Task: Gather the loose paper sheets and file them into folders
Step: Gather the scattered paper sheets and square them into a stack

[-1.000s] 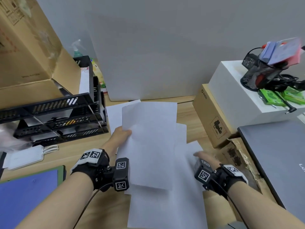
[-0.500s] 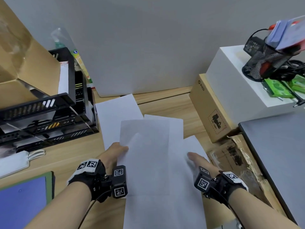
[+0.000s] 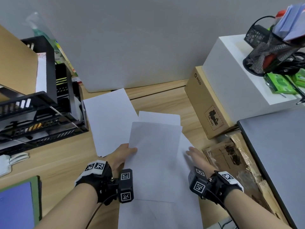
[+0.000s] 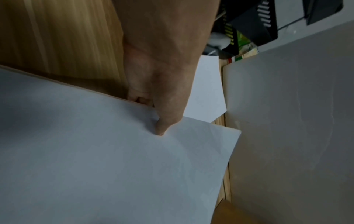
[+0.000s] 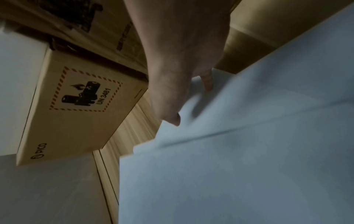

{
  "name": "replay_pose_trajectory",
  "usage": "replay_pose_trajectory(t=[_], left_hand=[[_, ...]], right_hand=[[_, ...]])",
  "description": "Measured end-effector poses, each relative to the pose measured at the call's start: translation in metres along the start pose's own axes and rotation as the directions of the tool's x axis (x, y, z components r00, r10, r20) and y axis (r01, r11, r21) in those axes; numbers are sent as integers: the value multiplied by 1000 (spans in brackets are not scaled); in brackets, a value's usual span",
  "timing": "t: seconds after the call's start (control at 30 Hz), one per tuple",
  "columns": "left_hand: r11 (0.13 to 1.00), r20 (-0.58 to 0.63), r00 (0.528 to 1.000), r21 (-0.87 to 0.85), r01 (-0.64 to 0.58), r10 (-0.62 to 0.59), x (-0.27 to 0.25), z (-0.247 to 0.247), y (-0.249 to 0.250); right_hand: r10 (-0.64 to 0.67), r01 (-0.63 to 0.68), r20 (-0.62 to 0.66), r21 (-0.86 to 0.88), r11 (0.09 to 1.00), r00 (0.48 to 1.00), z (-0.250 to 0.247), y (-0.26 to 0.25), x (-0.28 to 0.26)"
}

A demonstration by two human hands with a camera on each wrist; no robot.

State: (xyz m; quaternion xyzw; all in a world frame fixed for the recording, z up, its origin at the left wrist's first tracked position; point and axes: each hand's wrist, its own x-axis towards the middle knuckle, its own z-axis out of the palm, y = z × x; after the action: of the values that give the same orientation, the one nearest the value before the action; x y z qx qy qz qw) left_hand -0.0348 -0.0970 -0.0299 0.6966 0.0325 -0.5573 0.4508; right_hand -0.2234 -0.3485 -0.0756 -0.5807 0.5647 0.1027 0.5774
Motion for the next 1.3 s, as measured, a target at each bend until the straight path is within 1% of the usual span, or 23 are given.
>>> replay_pose_trajectory(t=[0.07, 0.1, 0.17, 0.23, 0.3, 0.43, 0.5, 0.57, 0.63, 0.73, 0.8, 0.87, 0.93, 1.0, 1.03, 1.1, 1.13, 1.2, 1.27, 1.3], left_hand=[[999, 52, 999, 34, -4, 3, 2, 11, 0], [998, 70, 997, 56, -15, 11, 4, 16, 0], [995, 64, 998, 93, -31, 25, 9, 20, -1], [994, 56, 998, 96, -43, 38, 14, 22, -1], [997, 79, 996, 64, -49, 44, 17, 23, -1], [999, 117, 992, 1, -41, 41, 20, 26, -1], [999, 135, 991, 19, -31, 28, 22, 31, 0], [997, 127, 991, 75, -37, 28, 19, 36, 5], [983, 100, 992, 160, -91, 76, 17, 40, 11], [928, 47, 975, 300, -220, 215, 11, 37, 26], [870, 64, 954, 396, -294, 294, 4, 32, 38], [822, 102, 921, 422, -382, 376, -7, 26, 51], [794, 105, 879, 391, -466, 465, -22, 19, 63], [788, 62, 842, 321, -526, 537, -39, 10, 74], [787, 27, 826, 287, -545, 563, -48, 5, 79], [779, -47, 792, 222, -586, 609, -64, -6, 90], [764, -82, 766, 194, -615, 637, -73, -12, 95], [717, -138, 704, 152, -680, 697, -91, -21, 105], [661, -181, 639, 103, -744, 748, -105, -28, 112], [643, -204, 617, 94, -760, 760, -110, -31, 113]], right_hand=[[-29, 29, 54, 8, 1000, 998, 8, -5, 0], [-12, 12, 64, 6, 1000, 998, 11, -9, -4], [-12, 9, 69, 44, 999, 998, 14, -9, 0], [-10, 6, 65, 57, 998, 998, 13, -7, 2], [8, -18, 109, 96, 995, 994, 9, -5, 2], [-30, 11, 145, 130, 991, 989, 3, -4, 1], [-39, 10, 167, 176, 984, 985, 1, -10, -9], [-58, 17, 183, 219, 975, 981, 0, -11, -11], [-71, 36, 161, 213, 976, 984, -1, -10, -11], [-85, 74, 67, 145, 987, 994, 0, -10, -8], [-77, 73, 21, 164, 984, 997, -1, -15, -8], [-65, 61, 13, 201, 978, 998, -1, -24, -11], [-93, 82, 39, 222, 972, 995, 1, -36, -18], [-149, 120, 78, 298, 947, 986, 6, -51, -31], [-199, 161, 86, 327, 931, 976, 6, -60, -36], [-311, 267, 95, 320, 909, 946, 10, -83, -58], [-367, 322, 102, 303, 897, 925, 11, -94, -66], [-458, 426, 69, 269, 864, 886, 17, -121, -85], [-570, 541, 20, 287, 791, 822, 21, -145, -97], [-612, 584, 1, 297, 756, 791, 23, -155, -105]])
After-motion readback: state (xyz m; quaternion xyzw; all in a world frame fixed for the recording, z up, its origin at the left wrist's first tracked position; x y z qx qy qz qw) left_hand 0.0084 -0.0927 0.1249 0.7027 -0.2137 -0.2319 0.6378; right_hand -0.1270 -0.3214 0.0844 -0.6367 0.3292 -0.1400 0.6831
